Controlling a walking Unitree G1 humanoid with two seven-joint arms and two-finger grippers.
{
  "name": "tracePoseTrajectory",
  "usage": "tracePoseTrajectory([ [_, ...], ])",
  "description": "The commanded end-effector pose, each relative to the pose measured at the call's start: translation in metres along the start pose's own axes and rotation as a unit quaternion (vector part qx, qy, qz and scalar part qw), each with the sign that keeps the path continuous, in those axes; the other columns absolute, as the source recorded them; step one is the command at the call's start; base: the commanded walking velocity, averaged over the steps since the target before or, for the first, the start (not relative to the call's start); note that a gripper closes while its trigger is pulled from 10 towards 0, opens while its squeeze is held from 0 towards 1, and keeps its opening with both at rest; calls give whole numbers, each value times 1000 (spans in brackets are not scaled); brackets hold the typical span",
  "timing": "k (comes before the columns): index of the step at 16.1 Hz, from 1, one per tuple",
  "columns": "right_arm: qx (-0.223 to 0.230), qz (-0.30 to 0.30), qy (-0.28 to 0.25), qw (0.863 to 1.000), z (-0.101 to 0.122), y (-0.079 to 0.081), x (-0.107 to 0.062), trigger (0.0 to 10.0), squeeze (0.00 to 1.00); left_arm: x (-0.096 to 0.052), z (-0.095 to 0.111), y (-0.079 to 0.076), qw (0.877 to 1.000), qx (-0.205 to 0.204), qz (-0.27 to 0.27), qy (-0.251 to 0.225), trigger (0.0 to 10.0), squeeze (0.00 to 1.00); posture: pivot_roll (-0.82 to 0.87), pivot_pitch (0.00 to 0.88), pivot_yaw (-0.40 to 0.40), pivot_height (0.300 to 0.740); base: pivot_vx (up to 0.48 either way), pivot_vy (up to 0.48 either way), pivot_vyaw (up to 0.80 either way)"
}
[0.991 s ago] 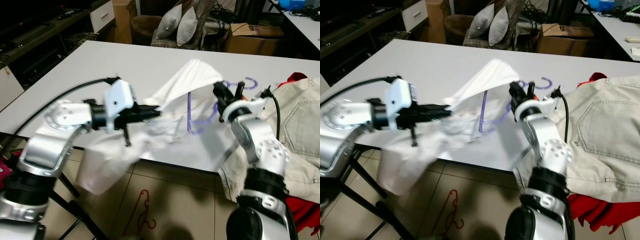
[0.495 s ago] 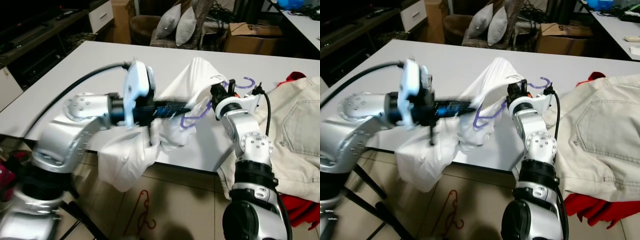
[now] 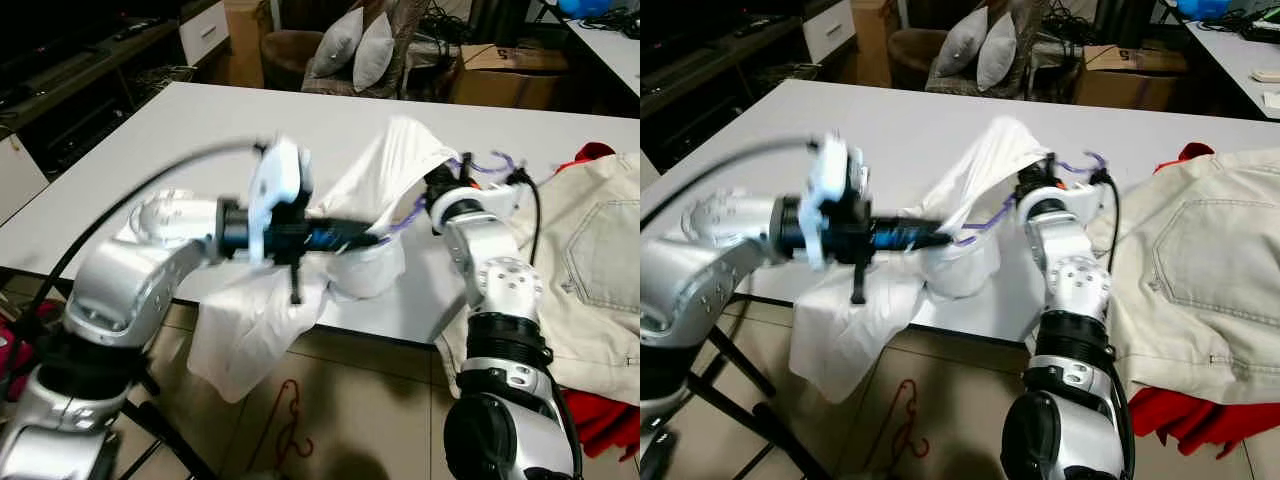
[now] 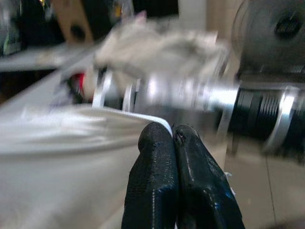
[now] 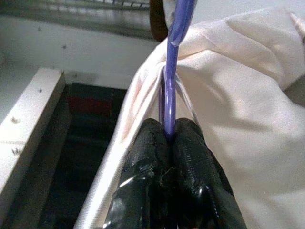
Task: Hang hanger
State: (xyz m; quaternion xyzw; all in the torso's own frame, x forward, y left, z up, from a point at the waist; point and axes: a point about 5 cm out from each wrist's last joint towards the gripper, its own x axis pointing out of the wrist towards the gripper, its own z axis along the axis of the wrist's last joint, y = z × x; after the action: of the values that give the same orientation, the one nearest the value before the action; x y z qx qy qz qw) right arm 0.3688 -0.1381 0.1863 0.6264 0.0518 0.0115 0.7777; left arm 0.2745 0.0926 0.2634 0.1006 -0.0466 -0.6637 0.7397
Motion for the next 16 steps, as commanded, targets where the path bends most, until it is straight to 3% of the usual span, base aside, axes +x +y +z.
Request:
tracePoseTrajectory([
  [1,-14,-1,-4,1000,-4,3,2,10000,0,2,16,-5,999,12,-23,-31,0,0,92,0,49,740,0,0,0],
  [3,-12,-5,2,1000,-10,2,2,10000,0,6,26,-10,997,-5,-53,-60,0,0,94,0,48,740,0,0,0],
  [4,1,0,3,1000,-11,4,2,10000,0,5,22,-14,997,1,-65,-34,0,0,96,0,48,740,0,0,0],
  [6,-19,5,11,1000,-12,7,2,10000,0,4,20,-6,999,6,-22,-34,0,0,94,0,49,740,0,0,0],
  [7,-98,14,65,993,-27,7,-3,10000,0,5,26,17,996,16,63,-53,0,0,95,0,43,740,0,0,0],
  [9,-175,30,126,976,-45,4,-11,10000,0,7,33,35,990,12,117,-76,0,0,94,0,42,740,0,0,0],
  [10,-215,37,169,961,-58,-3,-21,10000,0,9,39,46,985,7,142,-93,0,0,93,0,44,740,0,0,0],
  [12,-223,31,184,957,-61,-11,-31,10000,0,15,45,58,982,2,161,-100,0,0,78,0,60,740,0,0,0],
  [15,-209,18,144,967,-43,-13,-32,10000,0,21,46,49,989,2,119,-90,0,0,61,0,77,740,0,0,0],
  [16,-198,21,126,972,-34,-9,-32,10000,0,26,30,38,996,18,89,-23,0,0,53,0,80,740,0,0,0],
])
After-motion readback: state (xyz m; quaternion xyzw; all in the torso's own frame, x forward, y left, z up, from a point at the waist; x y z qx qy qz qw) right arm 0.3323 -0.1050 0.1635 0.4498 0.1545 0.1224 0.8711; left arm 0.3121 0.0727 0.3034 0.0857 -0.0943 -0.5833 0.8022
